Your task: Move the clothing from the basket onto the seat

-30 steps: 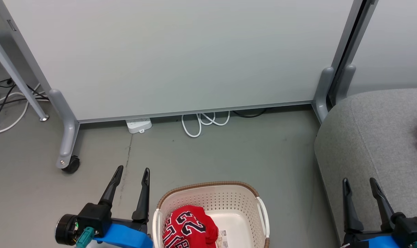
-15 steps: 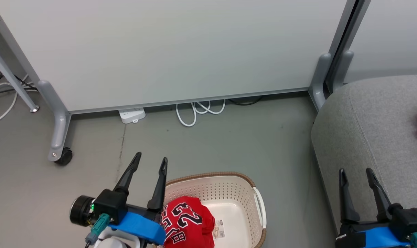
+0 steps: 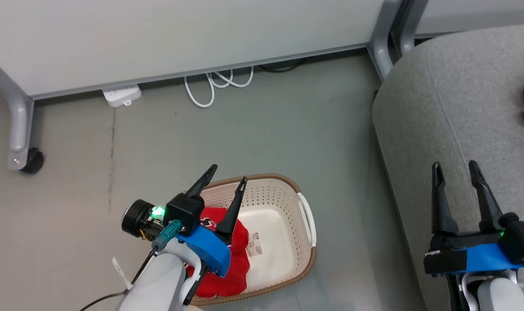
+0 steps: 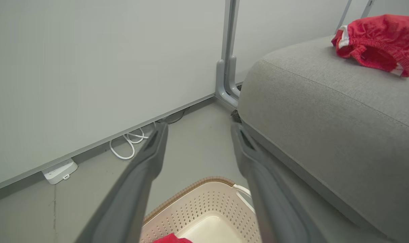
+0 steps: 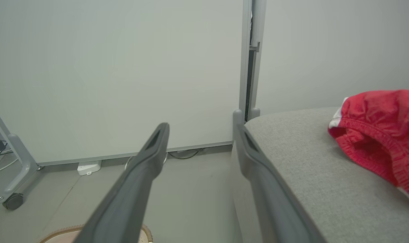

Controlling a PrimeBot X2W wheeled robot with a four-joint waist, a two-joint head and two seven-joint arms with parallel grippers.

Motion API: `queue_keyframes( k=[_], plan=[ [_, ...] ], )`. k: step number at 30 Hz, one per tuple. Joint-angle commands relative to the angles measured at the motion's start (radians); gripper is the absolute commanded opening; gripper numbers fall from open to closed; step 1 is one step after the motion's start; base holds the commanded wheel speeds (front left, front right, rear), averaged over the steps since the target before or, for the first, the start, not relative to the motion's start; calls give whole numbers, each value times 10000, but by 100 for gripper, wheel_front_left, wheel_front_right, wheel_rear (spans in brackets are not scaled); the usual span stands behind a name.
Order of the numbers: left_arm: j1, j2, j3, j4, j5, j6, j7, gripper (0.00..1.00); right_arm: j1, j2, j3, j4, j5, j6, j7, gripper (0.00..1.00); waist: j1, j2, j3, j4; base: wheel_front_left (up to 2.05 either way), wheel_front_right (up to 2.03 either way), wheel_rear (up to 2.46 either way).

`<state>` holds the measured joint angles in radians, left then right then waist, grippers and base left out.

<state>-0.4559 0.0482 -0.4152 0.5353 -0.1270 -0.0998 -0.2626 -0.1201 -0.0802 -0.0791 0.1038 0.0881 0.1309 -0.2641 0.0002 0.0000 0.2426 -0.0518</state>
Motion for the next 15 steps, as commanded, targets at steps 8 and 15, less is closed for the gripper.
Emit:
queue_keyframes(
  k=[8, 15],
  plan=[
    [-1751, 42, -775, 3190, 312, -170, 61, 100, -1035, -33, 139, -160, 199, -3, -4, 100, -2, 0, 1917, -931, 0, 0, 0],
    [-3032, 116, -1522, 5519, 766, -234, 720, 100, -1782, -111, 187, -310, 291, -3, -4, 100, -2, 0, 3178, -1300, 0, 0, 0]
  ],
)
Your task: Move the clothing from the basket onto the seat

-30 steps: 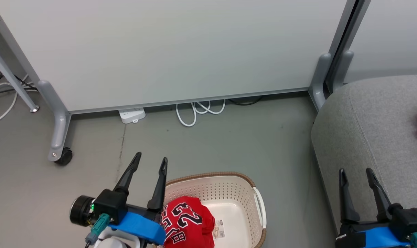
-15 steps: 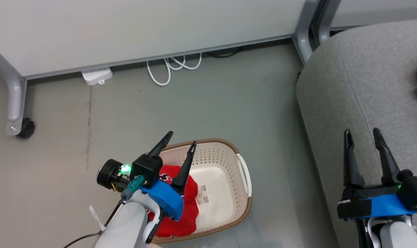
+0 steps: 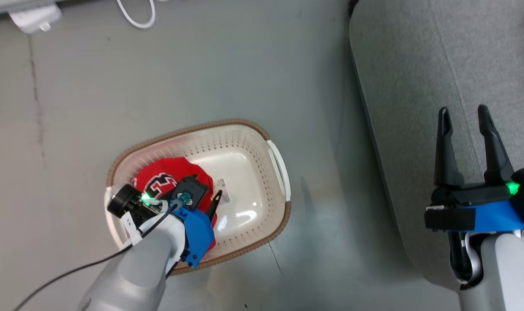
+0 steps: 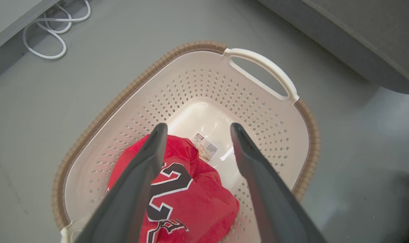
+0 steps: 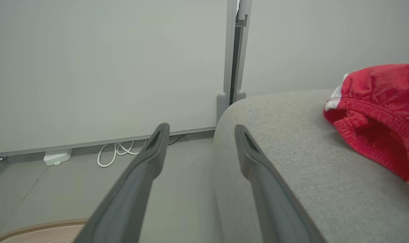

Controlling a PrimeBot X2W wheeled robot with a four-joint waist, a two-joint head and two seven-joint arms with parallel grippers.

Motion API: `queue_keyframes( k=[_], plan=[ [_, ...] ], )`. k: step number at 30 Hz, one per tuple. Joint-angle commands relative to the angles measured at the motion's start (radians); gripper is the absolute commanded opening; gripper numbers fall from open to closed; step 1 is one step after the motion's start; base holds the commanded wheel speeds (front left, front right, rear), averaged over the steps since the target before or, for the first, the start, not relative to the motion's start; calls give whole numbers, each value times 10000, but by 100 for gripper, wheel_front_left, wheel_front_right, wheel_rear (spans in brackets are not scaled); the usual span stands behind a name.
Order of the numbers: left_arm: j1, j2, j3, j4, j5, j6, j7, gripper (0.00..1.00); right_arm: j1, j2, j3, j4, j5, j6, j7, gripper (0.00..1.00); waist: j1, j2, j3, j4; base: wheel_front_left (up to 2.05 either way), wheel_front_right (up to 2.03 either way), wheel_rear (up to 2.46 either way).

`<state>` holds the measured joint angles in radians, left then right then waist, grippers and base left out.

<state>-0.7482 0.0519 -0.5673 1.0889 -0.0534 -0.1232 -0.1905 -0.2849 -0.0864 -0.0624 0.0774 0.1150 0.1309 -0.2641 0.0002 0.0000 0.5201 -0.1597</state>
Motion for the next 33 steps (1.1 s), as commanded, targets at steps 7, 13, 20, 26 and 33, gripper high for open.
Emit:
queue_keyframes(
  k=[7, 13, 20, 26, 33],
  plan=[
    [-1136, 309, -853, 1330, 703, -33, 1011, 100, -805, -105, 75, -211, 114, -3, -6, 100, -2, 0, 1501, -521, 0, 0, 0],
    [-1971, 746, -1720, 1722, 1365, -63, 1640, 100, -1450, -74, 178, -421, 180, -3, -4, 100, -2, 0, 2501, -810, 0, 0, 0],
    [-2922, 1225, -2733, 1904, 2180, -73, 2594, 100, -1928, -18, 251, -649, 185, -3, -6, 100, -2, 0, 3553, -1122, 0, 0, 0],
    [-3521, 1393, -3181, 1967, 2278, -77, 3060, 100, -2131, 56, 216, -811, 214, -3, -6, 100, -2, 0, 4297, -1417, 0, 0, 0],
    [-4082, 1527, -3614, 2003, 2208, -79, 3943, 100, -2227, 148, 36, -992, 253, -3, -6, 100, -2, 0, 4963, -1681, 0, 0, 0]
  ],
)
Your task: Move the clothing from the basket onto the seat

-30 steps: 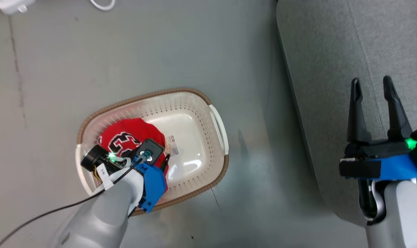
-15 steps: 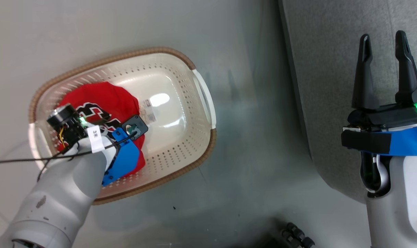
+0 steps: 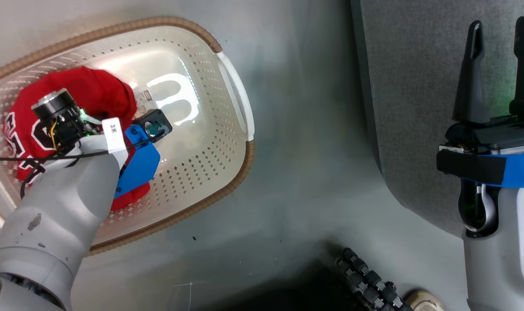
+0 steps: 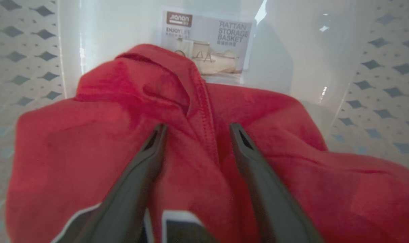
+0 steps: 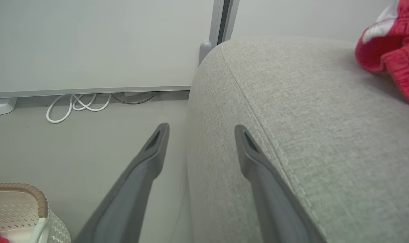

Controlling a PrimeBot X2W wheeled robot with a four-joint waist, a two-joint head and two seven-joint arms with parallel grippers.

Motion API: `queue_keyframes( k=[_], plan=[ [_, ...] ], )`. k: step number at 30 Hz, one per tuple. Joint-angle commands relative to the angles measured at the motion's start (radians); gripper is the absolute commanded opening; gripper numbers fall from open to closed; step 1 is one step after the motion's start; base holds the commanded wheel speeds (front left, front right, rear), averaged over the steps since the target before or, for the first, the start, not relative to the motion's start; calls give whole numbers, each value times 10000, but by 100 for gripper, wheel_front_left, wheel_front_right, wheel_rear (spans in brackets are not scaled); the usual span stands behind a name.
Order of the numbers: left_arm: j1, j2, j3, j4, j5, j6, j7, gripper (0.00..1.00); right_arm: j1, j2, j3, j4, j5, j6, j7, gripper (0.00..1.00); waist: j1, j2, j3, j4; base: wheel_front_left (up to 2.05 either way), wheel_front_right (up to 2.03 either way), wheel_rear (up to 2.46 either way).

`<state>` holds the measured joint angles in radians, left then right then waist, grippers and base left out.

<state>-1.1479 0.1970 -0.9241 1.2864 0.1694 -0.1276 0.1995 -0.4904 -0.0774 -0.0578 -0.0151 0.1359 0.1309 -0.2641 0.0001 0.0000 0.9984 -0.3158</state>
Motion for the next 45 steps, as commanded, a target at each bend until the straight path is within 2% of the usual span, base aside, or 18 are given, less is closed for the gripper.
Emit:
queue_keyframes(
  k=[1, 6, 15, 16, 17, 18, 27, 35, 40, 45],
  plan=[
    [-174, 78, -71, 33, -57, -36, 151, 100, -187, 61, -40, -107, 42, -3, -4, 100, -1, 0, 255, -145, 0, 0, 0],
    [-440, 66, -226, 40, -123, -36, 733, 100, -164, 89, -165, -285, 16, -3, -4, 100, -1, 0, 523, -200, 0, 0, 0],
    [-410, -165, -362, 53, -268, 162, 1084, 100, -19, 129, -277, -348, -63, -3, -4, 100, -1, 0, 668, -108, 0, 0, 0],
    [-383, -172, -372, 55, -284, 171, 1116, 69, -19, 124, -274, -339, -65, -3, -4, 100, -1, 0, 665, -100, 0, 0, 0],
    [-351, -184, -379, 54, -288, 188, 1153, 17, -28, 120, -273, -331, -74, -3, -4, 100, -1, 0, 662, -94, 0, 0, 0],
    [-323, -201, -411, 55, -280, 195, 1166, 0, -39, 116, -276, -330, -81, -3, -4, 100, -1, 0, 660, -88, 0, 0, 0],
    [-72, -336, -526, 51, -460, 273, 1073, 0, -58, 82, -361, -256, -129, -3, -4, 100, -1, 0, 500, 28, 0, 0, 0],
    [148, -872, -627, -29, -686, 322, 528, 0, -75, -5, -461, -137, -165, -3, -5, 100, -1, 0, 21, 259, 0, 0, 0],
    [358, -1314, -656, -275, -945, 338, 192, 0, 32, -106, -539, -51, -252, -3, -4, 100, -1, 0, -564, 571, 0, 0, 0],
    [551, -1442, -623, -793, -1438, 189, -433, 0, 239, -292, -663, 57, -302, -3, -5, 100, -1, 0, -1301, 1002, 0, 0, 0]
  ],
)
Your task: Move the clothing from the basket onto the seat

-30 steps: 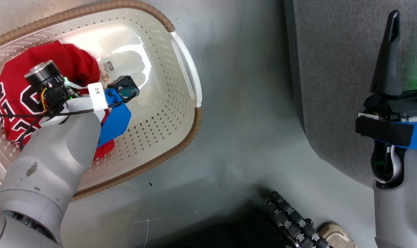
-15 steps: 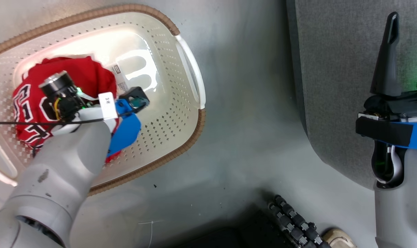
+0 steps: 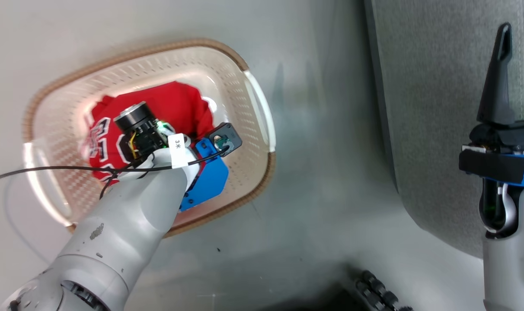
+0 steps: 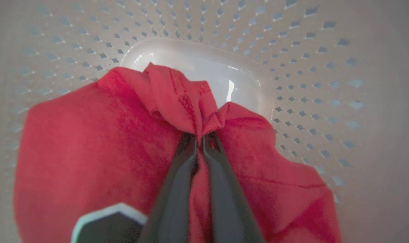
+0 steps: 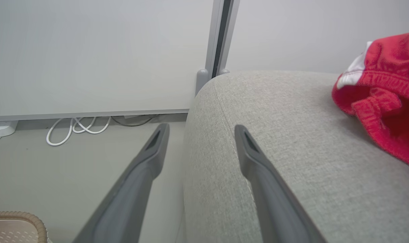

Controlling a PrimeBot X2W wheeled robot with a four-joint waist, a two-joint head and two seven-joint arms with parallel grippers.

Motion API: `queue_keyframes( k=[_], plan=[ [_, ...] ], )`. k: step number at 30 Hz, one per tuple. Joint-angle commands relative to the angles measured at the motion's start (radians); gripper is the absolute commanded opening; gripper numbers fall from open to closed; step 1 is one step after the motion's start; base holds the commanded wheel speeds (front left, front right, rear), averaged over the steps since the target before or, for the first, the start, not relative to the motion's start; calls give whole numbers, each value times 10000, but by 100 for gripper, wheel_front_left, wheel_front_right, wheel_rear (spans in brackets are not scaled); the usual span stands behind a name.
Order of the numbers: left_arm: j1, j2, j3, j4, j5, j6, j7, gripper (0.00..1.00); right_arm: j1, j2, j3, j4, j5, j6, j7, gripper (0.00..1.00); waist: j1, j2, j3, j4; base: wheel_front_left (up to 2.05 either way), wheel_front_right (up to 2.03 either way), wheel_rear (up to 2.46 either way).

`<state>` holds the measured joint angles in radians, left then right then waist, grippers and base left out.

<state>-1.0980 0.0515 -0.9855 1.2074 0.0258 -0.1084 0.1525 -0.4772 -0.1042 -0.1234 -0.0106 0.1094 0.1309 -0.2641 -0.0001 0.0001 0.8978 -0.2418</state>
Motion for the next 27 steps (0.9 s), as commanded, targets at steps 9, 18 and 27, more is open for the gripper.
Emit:
queue_keyframes(
  k=[9, 18, 27],
  plan=[
    [656, -1, -75, -940, -1211, -184, -1501, 0, 609, -336, -161, 228, -189, -3, -5, 100, 1, -1, -1746, 1086, 0, 0, 0],
    [1383, -2, -120, -2007, -2554, 39, -2718, 0, 1367, -532, -195, 537, -378, -3, -4, 100, 1, -1, -3459, 1789, 0, 0, 0],
    [1843, -3, -222, -3188, -4004, 367, -3343, 0, 2298, -558, -288, 884, -507, -3, -5, 100, 1, -1, -5117, 2276, 0, 0, 0]
  ],
)
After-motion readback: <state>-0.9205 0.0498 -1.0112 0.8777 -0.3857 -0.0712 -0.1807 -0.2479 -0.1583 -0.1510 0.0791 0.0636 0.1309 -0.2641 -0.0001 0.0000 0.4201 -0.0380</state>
